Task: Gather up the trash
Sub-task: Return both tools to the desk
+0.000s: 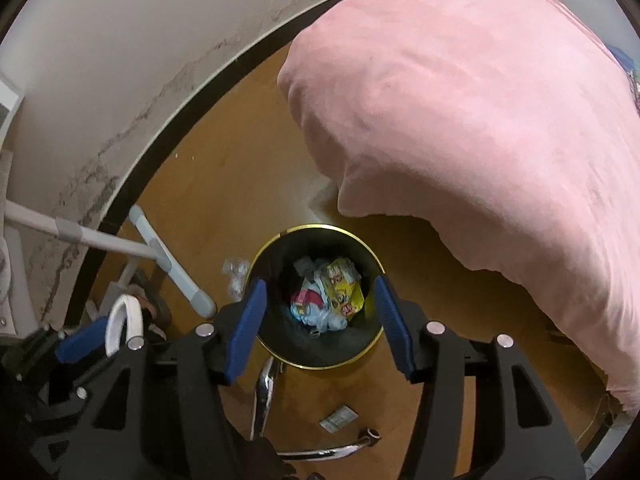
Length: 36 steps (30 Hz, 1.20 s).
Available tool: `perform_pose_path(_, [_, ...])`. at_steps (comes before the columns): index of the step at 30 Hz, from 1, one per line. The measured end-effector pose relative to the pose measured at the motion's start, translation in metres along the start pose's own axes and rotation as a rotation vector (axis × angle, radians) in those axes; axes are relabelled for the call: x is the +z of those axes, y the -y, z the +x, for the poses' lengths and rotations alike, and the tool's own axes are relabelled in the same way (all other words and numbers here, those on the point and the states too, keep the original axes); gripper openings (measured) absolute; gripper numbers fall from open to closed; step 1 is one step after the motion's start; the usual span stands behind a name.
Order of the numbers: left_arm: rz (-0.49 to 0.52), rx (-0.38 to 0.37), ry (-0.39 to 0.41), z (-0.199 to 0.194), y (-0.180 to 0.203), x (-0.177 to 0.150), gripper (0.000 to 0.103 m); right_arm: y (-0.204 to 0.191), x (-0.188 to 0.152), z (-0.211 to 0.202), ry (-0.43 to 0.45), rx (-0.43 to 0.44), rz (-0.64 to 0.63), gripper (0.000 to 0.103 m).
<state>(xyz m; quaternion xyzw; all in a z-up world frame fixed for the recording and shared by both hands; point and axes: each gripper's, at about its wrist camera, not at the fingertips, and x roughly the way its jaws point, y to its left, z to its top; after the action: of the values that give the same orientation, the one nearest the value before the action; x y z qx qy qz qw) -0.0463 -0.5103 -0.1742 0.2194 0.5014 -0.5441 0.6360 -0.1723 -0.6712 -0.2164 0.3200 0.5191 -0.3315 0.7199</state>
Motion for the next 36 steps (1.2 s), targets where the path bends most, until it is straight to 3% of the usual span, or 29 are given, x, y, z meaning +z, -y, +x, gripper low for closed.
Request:
perform_pose_path(4, [0.019, -0.028, 0.018, -0.001, 0.012, 0.009, 0.036, 0.011, 0.002, -0.014, 0.056, 0.002, 0.050, 0.057])
perform_pose_path(8, [0.036, -0.050, 0.035, -0.004, 0.025, 0.017, 0.065, 0.026, 0.004, -0.029, 0.123, 0.007, 0.114, 0.059])
perform_pose_path(12, [0.064, -0.034, 0.057, -0.013, 0.036, 0.019, 0.066, 0.027, 0.003, -0.036, 0.146, 0.006, 0.119, 0.061])
perform_pose_path(17, [0.085, 0.039, 0.133, -0.057, 0.033, 0.004, 0.084, 0.010, 0.000, -0.046, 0.182, 0.000, 0.053, 0.064])
perform_pose_path(19, [0.068, 0.079, 0.166, -0.080, 0.028, -0.001, 0.087, -0.003, -0.002, -0.055, 0.210, -0.005, 0.015, 0.065])
perform_pose_path(23, [0.002, 0.127, 0.236, -0.149, 0.006, -0.022, 0.091, -0.047, -0.012, -0.089, 0.293, 0.011, -0.101, 0.070])
perform_pose_path(26, [-0.026, 0.185, 0.328, -0.212, -0.023, -0.051, 0.092, -0.092, -0.023, -0.118, 0.342, 0.092, -0.185, 0.072])
perform_pose_path(30, [-0.127, 0.392, 0.405, -0.284, -0.093, -0.105, 0.092, -0.180, -0.048, -0.150, 0.357, 0.272, -0.379, 0.072])
perform_pose_path(33, [-0.307, 0.492, 0.398, -0.323, -0.164, -0.150, 0.092, -0.262, -0.068, -0.166, 0.342, 0.392, -0.583, 0.072])
perform_pose_path(36, [-0.500, 0.537, 0.400, -0.353, -0.224, -0.201, 0.092, -0.351, -0.092, -0.174, 0.298, 0.520, -0.773, 0.072])
